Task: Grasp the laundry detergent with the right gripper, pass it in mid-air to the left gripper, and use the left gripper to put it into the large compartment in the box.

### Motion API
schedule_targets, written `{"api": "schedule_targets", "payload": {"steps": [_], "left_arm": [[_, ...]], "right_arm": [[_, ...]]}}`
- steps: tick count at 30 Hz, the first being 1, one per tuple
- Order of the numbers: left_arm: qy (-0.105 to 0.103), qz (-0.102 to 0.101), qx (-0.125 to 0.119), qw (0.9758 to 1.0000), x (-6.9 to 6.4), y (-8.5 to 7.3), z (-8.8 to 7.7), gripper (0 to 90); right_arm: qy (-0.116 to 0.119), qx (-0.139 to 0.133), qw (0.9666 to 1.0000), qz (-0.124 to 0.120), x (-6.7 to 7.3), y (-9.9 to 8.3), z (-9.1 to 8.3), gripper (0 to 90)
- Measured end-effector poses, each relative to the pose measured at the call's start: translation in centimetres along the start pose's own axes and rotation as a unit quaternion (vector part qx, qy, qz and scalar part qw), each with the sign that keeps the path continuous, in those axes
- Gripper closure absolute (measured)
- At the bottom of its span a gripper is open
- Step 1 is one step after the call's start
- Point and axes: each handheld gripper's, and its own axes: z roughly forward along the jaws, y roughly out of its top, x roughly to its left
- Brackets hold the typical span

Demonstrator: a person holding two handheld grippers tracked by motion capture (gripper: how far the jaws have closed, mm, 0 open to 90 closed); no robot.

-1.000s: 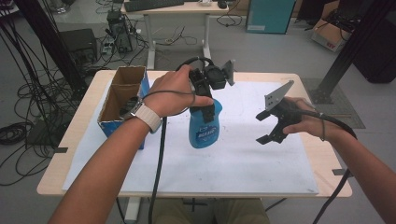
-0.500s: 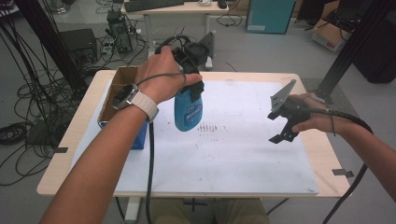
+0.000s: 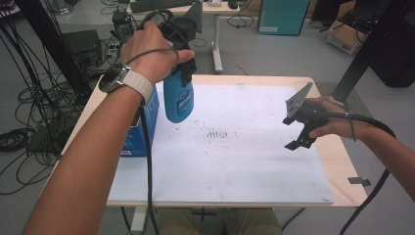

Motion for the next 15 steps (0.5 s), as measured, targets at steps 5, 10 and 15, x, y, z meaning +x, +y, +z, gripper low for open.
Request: {"api": "schedule_targets", "payload": {"steps": [5, 10, 15], "left_arm": [[0.014, -0.032, 0.000, 0.9994, 1.3, -0.3, -1.7, 37.4], [0.025, -0.060, 0.000, 0.9979, 2.5, -0.6, -3.1, 37.4], [0.034, -0.082, 0.004, 0.9960, 3.4, -0.8, -4.2, 37.5]], "right_arm": [[0.002, -0.002, 1.0000, -0.007, -0.1, -0.2, 0.2, 9.3], [-0.001, -0.003, 1.0000, -0.006, -0.3, -0.3, 0.3, 9.3], [0.001, 0.000, 1.0000, -0.007, -0.5, -0.4, 0.6, 9.3]]}}
